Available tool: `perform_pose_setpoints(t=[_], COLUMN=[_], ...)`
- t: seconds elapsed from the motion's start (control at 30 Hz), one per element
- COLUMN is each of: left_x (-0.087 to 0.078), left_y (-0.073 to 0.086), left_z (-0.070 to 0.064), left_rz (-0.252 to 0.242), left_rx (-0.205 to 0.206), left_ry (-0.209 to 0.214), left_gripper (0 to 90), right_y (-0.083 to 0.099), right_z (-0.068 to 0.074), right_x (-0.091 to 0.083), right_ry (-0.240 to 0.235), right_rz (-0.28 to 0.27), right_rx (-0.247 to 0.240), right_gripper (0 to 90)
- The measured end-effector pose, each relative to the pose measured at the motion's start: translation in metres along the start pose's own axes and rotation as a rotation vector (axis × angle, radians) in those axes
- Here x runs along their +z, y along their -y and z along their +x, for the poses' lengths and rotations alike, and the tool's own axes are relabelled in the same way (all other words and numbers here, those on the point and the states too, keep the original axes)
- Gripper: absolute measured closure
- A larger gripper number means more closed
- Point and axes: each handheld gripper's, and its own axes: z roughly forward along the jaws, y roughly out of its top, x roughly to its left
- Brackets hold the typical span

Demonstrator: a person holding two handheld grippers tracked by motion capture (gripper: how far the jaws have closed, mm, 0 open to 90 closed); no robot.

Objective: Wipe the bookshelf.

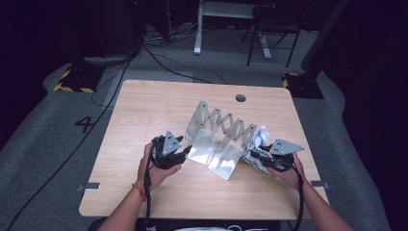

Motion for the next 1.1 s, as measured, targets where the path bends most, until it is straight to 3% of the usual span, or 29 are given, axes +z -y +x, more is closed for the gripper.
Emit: perform_pose_setpoints(t=[0.13,0.3,0.43,0.57,0.67,0.8,0.93,1.1], left_x=[-0.002,-0.018,-0.033,-0.045,-0.051,-0.046,-0.024,0.011], left_y=[-0.002,-0.012,-0.022,-0.030,-0.035,-0.039,-0.036,-0.026], left_z=[0.004,0.005,-0.002,-0.010,-0.018,-0.032,-0.047,-0.060], left_rz=[-0.025,-0.096,-0.152,-0.205,-0.230,-0.240,-0.179,-0.091], left_rx=[-0.014,-0.012,0.020,0.027,0.047,0.055,0.081,0.038], left_ry=[-0.014,-0.047,-0.073,-0.076,-0.062,0.005,0.092,0.206], left_gripper=[53.5,50.3,47.8,46.8,46.5,47.5,48.1,49.7], right_y=[-0.003,-0.005,-0.009,-0.014,-0.017,-0.020,-0.020,-0.014], right_z=[0.014,0.037,0.055,0.066,0.061,0.044,0.025,0.004], right_x=[0.003,0.012,0.017,0.018,0.012,-0.002,-0.017,-0.023], right_ry=[-0.058,-0.156,-0.240,-0.252,-0.234,-0.158,-0.032,0.121], right_rz=[0.030,0.066,0.078,0.074,0.047,-0.016,-0.051,-0.059], right_rx=[-0.063,-0.126,-0.190,-0.230,-0.215,-0.154,-0.082,0.002], right_gripper=[71.9,71.8,71.9,72.2,72.7,73.1,73.3,73.3])
